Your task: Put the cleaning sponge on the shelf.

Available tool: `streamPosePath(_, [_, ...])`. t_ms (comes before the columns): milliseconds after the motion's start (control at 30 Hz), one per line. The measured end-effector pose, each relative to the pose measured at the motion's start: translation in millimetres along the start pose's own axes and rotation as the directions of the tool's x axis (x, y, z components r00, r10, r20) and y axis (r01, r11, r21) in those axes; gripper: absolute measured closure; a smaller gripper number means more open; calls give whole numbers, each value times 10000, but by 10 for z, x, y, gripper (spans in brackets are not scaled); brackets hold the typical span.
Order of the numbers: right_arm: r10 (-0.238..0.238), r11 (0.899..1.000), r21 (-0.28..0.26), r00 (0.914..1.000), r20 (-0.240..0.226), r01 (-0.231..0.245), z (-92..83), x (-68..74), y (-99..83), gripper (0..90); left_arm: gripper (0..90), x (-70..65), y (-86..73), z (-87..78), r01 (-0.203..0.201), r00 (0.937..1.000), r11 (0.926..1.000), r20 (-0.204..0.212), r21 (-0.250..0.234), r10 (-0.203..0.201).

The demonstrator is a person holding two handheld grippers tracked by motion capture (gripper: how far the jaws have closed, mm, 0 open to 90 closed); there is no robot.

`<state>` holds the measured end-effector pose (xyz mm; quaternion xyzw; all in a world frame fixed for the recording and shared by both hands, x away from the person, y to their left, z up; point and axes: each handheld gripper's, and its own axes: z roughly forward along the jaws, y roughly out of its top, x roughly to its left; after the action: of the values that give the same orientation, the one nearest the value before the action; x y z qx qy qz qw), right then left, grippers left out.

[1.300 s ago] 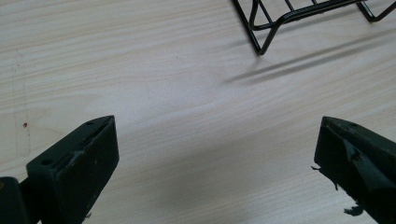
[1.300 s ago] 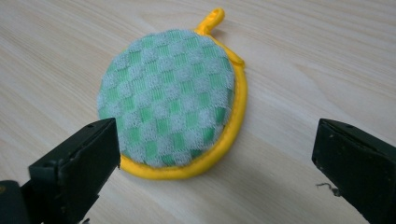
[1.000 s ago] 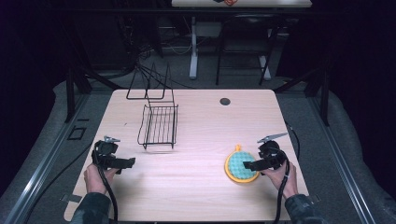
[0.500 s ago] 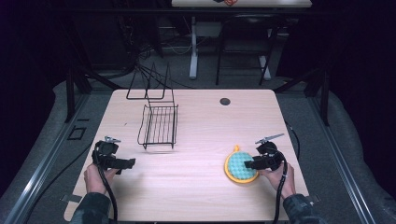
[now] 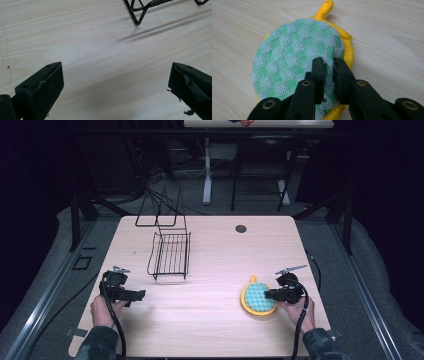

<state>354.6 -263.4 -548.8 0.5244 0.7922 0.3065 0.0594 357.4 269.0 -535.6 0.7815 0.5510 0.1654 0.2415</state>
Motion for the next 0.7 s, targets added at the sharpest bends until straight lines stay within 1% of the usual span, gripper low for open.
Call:
streamPosePath(33, [112,9999,-40,9999,-88,-112,-8,2,-2,832,1,1,2,-1,-23,10000,10000,8,1,23])
streamPosePath(100, [104,9999,-79,9999,-35,-105,-16,-2,-3,846,1,4,3,-1,-21,10000,10000,6,-4,21])
streamPosePath(133, [115,9998,-132,9999,-106,-116,-24,8,0,852,1,4,3,0,22,10000,10000,12,1,-22])
streamPosePath(167, [53,9998,-199,10000,-58,-54,-29,13,3,857,1,2,2,2,71,10000,10000,4,-7,-71])
streamPosePath(300, [91,9989,-452,9999,-105,-96,-64,29,12,865,1,3,4,3,17,10000,10000,15,4,-17])
streamPosePath(400, [-102,9977,-675,9999,3,102,-110,42,25,867,1,6,3,3,50,10000,10000,14,-13,-50])
streamPosePath(433, [-177,9968,-782,9998,34,179,-138,67,34,868,1,5,3,3,57,10000,10000,12,-34,-57])
streamPosePath(633, [-286,9948,-974,9996,-18,283,-212,112,61,868,1,4,7,5,45,10000,10000,9,-15,-45])
streamPosePath(700, [-301,9929,-1153,9995,-54,292,-253,132,75,868,1,5,8,4,24,10000,10000,14,-9,-24])
